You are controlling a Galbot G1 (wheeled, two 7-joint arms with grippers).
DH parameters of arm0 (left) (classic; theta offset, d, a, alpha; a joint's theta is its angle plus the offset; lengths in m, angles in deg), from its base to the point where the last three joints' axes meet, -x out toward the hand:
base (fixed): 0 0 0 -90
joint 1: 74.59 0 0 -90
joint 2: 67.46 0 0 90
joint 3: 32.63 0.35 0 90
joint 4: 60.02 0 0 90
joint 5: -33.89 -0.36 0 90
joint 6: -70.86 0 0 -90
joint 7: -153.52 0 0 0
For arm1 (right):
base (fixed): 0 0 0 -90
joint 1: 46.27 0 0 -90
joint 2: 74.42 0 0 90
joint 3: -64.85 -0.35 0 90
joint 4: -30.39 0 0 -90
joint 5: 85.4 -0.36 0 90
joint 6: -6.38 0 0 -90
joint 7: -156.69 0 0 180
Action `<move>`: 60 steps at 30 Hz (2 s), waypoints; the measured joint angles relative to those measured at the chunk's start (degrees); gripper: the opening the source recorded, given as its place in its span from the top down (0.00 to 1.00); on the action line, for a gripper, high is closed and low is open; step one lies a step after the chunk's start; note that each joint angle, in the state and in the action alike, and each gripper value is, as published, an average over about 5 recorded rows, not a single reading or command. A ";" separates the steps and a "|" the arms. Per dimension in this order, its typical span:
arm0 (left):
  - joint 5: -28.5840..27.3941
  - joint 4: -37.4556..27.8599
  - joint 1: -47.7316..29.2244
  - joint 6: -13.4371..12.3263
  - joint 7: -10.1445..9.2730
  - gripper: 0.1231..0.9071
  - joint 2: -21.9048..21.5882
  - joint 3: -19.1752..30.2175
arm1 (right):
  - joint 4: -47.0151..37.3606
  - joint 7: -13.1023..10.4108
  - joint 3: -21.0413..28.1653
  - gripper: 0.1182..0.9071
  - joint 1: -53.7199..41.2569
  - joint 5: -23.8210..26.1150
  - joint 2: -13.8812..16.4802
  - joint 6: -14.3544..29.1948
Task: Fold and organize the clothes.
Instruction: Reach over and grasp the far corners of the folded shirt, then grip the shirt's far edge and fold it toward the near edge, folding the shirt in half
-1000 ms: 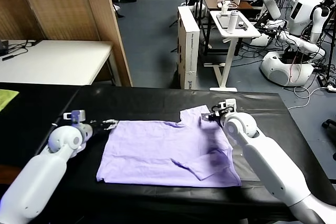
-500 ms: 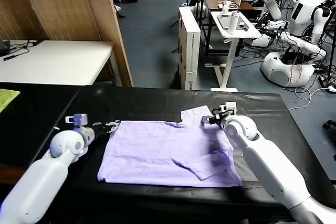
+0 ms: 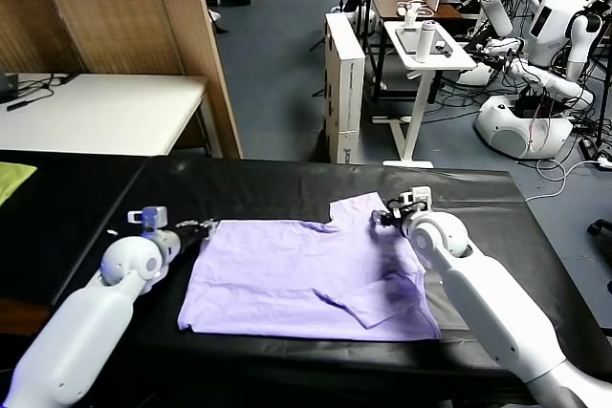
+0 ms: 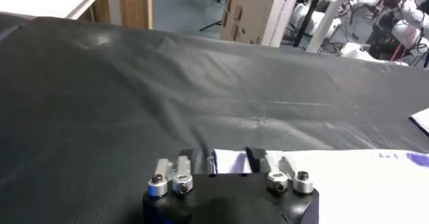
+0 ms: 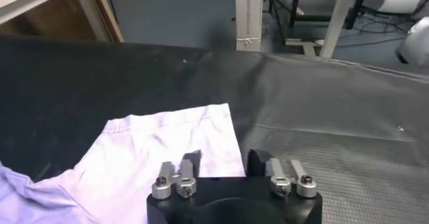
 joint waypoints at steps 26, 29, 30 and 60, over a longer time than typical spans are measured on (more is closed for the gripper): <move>3.06 9.66 5.97 0.20 -0.69 0.97 -3.39 -5.33 | 12.02 -0.47 -3.99 0.97 4.23 -2.85 6.25 -0.15; 3.38 12.55 8.68 -0.16 -0.70 0.97 -4.22 -7.09 | 14.72 0.17 -5.37 0.97 6.43 -2.99 7.93 -0.15; 3.39 13.55 9.69 -0.32 -0.70 0.97 -4.48 -7.71 | 15.62 0.49 -5.94 0.97 7.25 -3.00 8.51 -0.14; -0.48 32.50 30.22 -2.26 -1.12 0.97 -3.20 -21.45 | 34.11 4.95 -22.03 0.97 33.49 -4.20 18.58 -0.07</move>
